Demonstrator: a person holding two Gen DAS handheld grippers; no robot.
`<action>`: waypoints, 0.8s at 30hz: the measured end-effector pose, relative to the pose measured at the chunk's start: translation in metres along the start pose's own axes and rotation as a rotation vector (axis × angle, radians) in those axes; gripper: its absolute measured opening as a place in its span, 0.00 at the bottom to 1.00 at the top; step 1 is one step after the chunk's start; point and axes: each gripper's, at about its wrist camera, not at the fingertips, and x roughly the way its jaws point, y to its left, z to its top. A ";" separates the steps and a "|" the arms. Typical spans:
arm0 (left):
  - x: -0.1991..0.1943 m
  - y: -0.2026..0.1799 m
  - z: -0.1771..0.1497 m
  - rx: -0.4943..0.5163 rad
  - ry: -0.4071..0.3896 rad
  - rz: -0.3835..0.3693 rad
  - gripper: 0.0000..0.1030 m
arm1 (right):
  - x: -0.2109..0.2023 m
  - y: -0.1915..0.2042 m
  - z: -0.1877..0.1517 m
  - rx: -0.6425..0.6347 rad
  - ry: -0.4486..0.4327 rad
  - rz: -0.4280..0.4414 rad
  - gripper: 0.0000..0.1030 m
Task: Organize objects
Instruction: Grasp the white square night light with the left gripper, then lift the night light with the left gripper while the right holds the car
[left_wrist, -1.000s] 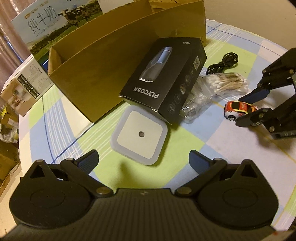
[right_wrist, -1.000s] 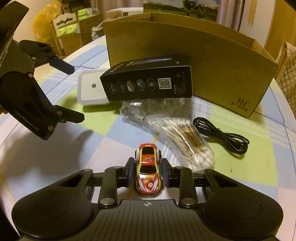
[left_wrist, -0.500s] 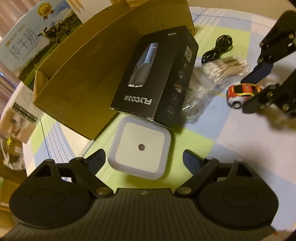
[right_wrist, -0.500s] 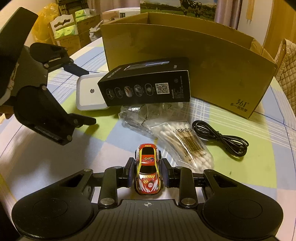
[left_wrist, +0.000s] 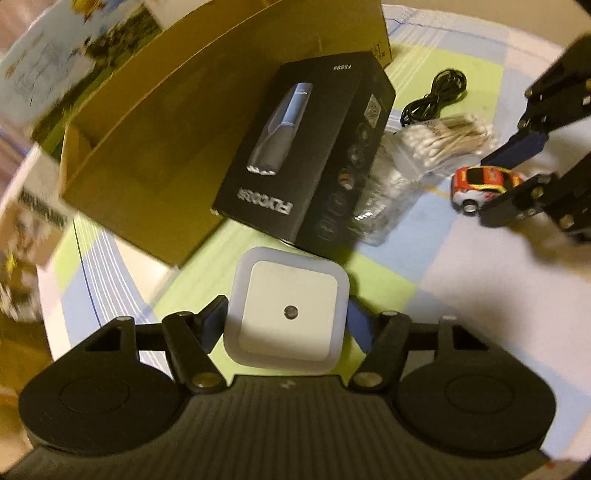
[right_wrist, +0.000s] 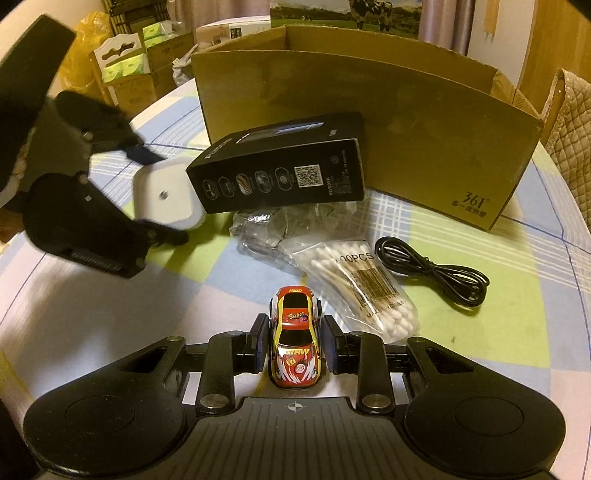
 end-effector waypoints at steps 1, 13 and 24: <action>-0.003 0.000 -0.001 -0.037 0.008 -0.013 0.62 | -0.001 0.000 0.000 0.002 0.000 0.000 0.26; -0.037 -0.007 -0.015 -0.380 0.079 -0.100 0.62 | -0.022 -0.003 -0.001 0.032 0.008 -0.002 0.26; -0.075 -0.005 -0.001 -0.511 0.044 -0.100 0.62 | -0.056 -0.008 0.012 0.035 -0.016 -0.015 0.26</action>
